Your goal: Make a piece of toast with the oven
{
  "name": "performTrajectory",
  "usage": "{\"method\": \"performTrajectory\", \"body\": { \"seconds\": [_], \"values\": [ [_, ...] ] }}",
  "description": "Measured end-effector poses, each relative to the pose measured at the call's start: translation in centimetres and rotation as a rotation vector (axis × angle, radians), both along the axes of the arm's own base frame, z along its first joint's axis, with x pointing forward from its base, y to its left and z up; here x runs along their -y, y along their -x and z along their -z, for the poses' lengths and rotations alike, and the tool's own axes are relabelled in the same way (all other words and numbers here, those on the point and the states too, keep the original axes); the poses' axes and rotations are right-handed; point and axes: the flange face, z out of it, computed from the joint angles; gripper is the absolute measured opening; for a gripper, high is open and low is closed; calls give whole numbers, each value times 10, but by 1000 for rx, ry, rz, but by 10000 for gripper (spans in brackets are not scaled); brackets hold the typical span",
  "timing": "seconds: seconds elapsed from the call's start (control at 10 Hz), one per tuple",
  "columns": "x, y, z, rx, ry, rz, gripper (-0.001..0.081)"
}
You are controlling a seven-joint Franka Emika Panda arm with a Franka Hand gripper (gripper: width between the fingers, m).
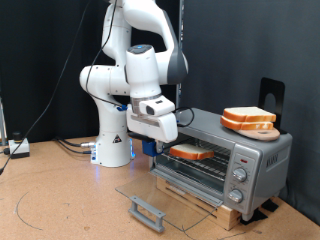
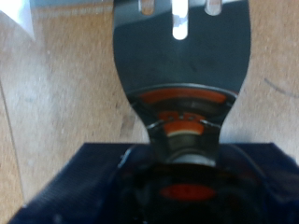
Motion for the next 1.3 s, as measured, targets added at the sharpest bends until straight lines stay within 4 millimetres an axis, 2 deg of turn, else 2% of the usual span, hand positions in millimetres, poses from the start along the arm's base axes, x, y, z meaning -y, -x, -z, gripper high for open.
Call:
{"method": "performTrajectory", "body": {
  "seconds": [0.2,0.5,0.9,1.3],
  "values": [
    [21,-3,-1,-4,1,9,395],
    [34,-9,0,-30,-7,16,395],
    [40,-13,6,-46,-11,16,395],
    [37,-11,9,-86,-35,19,395]
  ]
}}
